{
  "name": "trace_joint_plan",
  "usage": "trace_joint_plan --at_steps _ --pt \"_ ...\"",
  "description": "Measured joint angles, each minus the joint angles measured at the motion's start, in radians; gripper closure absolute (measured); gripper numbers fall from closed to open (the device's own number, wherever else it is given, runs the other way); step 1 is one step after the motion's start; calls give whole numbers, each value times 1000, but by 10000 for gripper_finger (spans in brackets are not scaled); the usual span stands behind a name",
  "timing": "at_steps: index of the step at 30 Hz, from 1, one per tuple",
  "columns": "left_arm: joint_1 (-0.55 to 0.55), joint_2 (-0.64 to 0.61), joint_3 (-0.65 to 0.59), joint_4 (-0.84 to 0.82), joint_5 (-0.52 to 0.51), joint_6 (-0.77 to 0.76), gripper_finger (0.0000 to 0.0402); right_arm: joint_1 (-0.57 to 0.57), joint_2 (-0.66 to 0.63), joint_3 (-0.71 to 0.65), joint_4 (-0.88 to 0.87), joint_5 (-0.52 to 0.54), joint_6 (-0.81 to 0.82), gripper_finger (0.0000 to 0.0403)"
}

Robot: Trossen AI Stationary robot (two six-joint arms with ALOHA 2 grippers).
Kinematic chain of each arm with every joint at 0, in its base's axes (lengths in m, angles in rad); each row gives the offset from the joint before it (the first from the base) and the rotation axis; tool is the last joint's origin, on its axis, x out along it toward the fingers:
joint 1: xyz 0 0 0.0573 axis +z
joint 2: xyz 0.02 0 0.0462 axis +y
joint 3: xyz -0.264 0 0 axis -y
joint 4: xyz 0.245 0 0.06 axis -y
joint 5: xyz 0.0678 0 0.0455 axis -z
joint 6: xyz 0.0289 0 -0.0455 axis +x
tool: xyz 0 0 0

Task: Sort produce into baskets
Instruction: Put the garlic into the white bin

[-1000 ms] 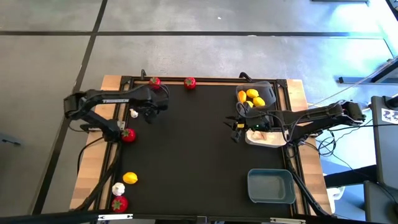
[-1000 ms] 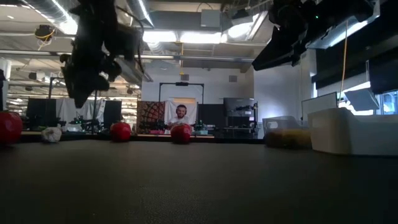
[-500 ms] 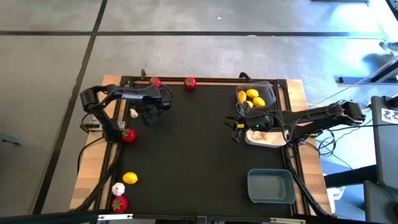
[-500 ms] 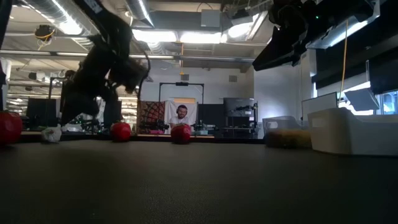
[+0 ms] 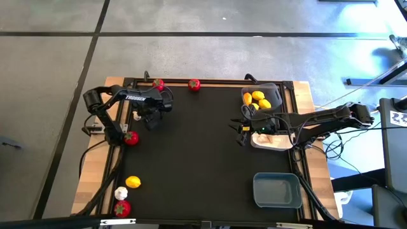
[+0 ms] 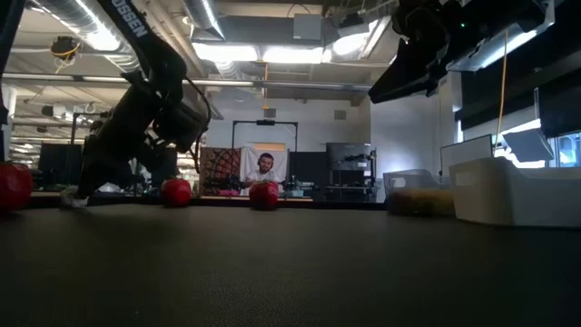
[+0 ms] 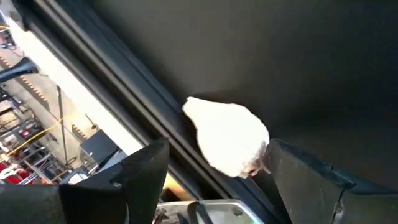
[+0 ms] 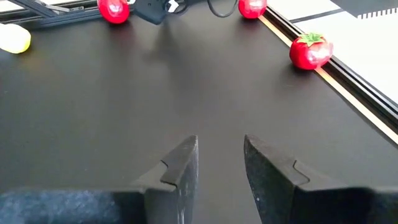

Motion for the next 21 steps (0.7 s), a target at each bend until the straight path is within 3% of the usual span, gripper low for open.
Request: trace_joint_plan --at_steps 11,21 --pt "20 -3 -83 80 42 31 135 0 0 0 -1 0 0 271" --pt "19 -1 -80 115 43 79 250 0 0 0 -1 0 0 271"
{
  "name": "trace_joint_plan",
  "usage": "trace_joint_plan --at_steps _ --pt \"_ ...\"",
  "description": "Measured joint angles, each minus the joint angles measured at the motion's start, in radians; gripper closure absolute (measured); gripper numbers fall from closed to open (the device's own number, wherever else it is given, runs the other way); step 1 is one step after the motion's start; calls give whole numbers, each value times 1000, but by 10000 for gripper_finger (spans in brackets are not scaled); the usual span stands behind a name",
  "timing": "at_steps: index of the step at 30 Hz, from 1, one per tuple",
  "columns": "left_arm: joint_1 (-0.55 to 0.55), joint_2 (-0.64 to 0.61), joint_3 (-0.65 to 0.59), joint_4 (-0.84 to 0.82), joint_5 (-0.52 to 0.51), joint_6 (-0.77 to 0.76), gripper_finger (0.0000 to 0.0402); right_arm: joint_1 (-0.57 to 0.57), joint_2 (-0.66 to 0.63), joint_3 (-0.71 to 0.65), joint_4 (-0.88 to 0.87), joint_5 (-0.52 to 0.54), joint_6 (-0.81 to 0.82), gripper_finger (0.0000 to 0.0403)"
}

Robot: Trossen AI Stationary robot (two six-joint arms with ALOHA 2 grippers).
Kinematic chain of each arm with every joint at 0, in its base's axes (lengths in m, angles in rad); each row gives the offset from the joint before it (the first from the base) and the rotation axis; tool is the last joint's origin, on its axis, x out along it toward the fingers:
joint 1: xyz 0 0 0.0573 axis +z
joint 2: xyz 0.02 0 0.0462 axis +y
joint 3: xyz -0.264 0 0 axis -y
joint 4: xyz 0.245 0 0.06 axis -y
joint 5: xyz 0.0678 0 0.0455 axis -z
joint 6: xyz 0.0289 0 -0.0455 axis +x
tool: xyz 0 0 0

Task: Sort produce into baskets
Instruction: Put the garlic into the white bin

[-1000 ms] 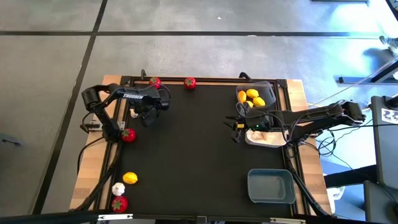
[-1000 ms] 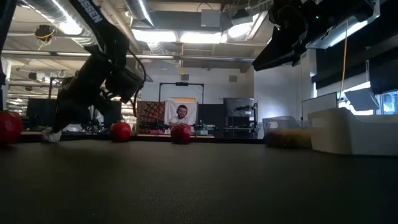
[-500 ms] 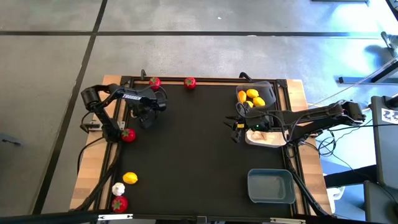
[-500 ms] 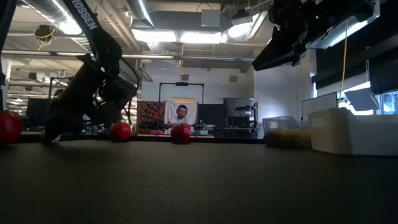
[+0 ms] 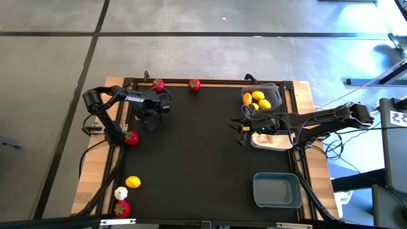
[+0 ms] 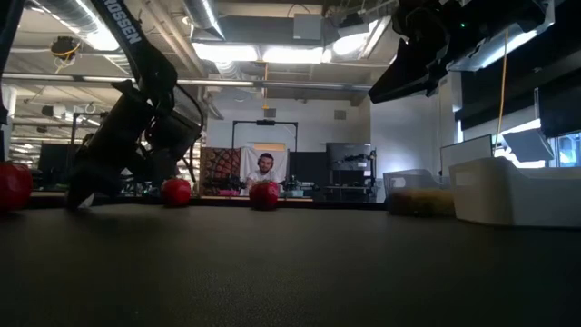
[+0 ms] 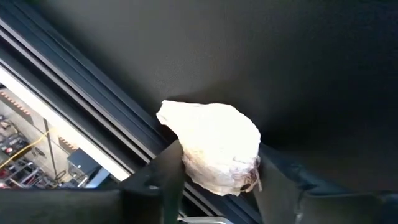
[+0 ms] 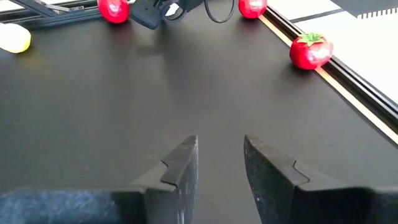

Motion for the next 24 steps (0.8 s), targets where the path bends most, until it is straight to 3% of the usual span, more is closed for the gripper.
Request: trace_joint_plan --at_steps 5,15,24 --pt "-12 -16 3 7 -1 19 275 0 0 0 -4 0 17 271" --pt "-143 -208 91 -66 0 -14 268 0 1 0 10 0 2 268" --pt "-278 -390 181 -27 32 -117 268 0 61 1 79 -82 -28 169"
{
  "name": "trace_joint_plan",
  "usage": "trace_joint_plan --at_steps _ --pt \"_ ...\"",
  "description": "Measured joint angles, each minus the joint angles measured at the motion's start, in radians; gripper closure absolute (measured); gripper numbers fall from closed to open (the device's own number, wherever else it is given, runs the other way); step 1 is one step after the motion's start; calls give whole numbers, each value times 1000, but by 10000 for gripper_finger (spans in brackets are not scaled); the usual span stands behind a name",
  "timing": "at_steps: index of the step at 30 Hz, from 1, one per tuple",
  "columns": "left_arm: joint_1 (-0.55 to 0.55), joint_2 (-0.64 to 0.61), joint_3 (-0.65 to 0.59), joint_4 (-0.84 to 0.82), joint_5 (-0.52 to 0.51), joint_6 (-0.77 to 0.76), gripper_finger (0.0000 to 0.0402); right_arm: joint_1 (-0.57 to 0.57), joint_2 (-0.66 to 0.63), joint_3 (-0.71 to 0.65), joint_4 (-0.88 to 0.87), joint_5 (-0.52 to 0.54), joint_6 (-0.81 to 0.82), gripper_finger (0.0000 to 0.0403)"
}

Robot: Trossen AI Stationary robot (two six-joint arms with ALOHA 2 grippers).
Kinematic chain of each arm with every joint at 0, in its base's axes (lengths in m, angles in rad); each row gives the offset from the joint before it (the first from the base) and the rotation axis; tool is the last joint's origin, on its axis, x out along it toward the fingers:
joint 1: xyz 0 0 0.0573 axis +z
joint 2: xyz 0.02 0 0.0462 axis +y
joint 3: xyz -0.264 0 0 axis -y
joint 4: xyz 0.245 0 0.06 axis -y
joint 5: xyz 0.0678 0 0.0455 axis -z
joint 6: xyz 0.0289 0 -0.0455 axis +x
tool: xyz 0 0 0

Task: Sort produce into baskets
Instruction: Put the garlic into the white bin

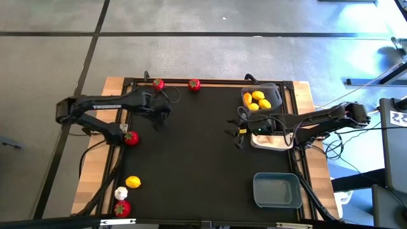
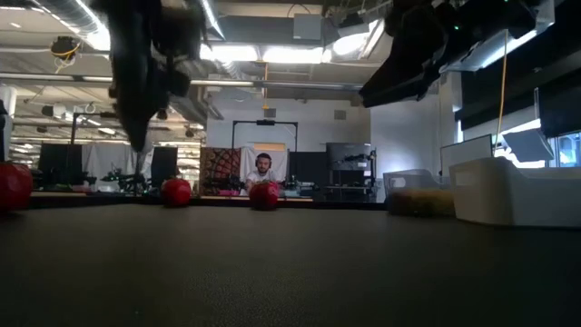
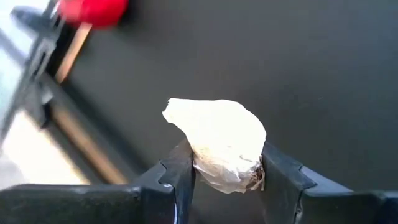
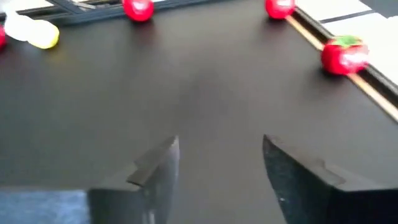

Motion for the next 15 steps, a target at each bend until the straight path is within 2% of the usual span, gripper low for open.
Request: trace_joint_plan --at_steps 6,11,15 --pt "-78 -80 6 204 144 27 268 0 80 0 154 -19 -67 125" --pt "-130 -99 6 375 269 58 267 0 123 0 292 -25 -106 123" --pt "-163 -94 6 488 319 78 267 0 144 0 385 -41 -140 132"
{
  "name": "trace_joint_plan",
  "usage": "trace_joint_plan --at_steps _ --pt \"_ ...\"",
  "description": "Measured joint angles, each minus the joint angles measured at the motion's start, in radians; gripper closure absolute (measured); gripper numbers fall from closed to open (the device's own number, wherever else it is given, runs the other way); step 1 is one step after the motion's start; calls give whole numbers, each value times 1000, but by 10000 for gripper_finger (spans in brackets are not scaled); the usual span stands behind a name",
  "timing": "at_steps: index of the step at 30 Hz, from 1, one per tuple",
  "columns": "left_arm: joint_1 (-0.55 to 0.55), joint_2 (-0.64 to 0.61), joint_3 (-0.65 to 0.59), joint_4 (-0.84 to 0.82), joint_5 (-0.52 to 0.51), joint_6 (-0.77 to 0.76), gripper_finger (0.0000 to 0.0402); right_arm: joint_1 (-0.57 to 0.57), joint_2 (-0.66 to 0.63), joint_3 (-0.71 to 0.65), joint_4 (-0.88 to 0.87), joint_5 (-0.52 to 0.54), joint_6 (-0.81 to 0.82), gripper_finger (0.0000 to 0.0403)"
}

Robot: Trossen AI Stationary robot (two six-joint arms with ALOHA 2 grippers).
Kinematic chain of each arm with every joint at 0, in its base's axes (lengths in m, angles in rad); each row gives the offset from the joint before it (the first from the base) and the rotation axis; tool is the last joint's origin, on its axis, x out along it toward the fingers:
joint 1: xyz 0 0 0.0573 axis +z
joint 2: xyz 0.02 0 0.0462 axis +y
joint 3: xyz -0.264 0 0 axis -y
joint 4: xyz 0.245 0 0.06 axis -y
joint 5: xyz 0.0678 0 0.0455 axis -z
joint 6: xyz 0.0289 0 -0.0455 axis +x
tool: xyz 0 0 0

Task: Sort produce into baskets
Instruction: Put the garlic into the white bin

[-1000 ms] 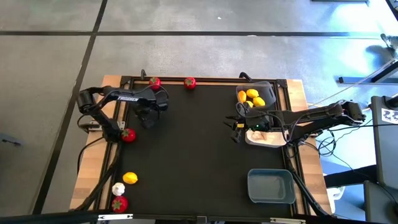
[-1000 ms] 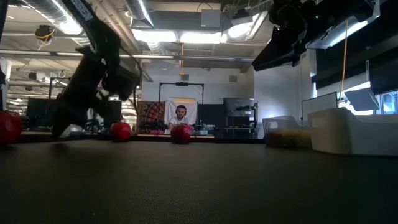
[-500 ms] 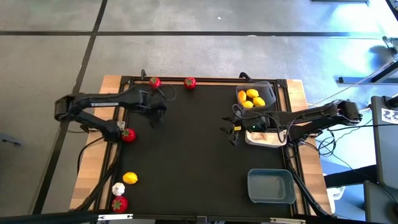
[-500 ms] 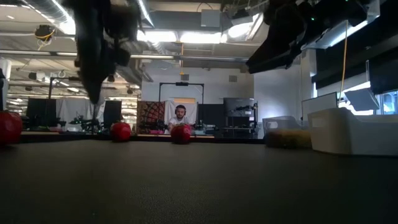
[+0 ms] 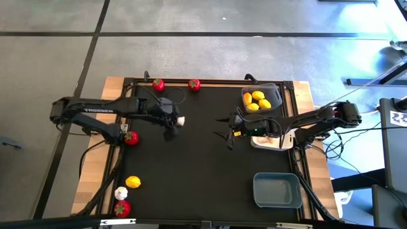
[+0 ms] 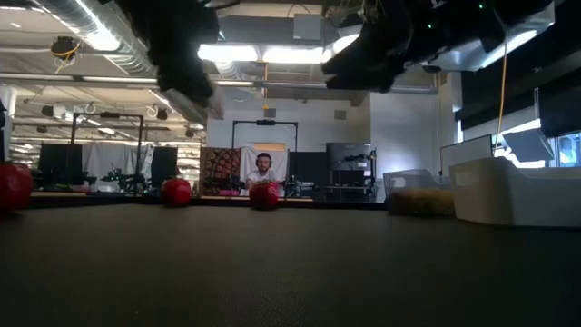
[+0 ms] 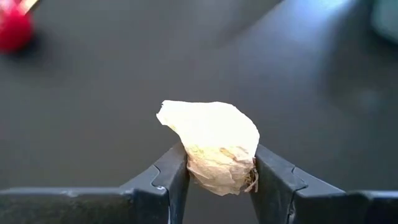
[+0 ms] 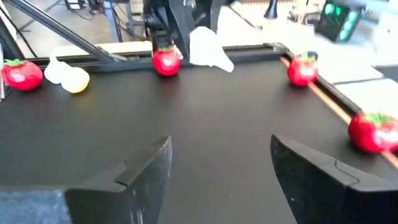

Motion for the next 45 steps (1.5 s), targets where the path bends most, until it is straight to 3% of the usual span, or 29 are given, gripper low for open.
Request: trace_joint_plan --at_steps 6,17,28,34,42,45 --pt "-39 10 0 152 66 14 267 0 12 0 86 0 -128 146" --pt "-112 84 0 392 66 12 267 0 52 10 196 -1 -283 176" --pt "-132 202 -1 607 68 17 267 0 126 43 201 -128 -302 215" --pt "-137 215 -2 609 74 37 267 0 141 43 192 -139 -312 262" --pt "-143 215 -2 608 81 54 267 0 140 43 186 -180 -335 375" --pt "-143 215 -2 608 72 58 257 0 140 43 184 -182 -349 394"
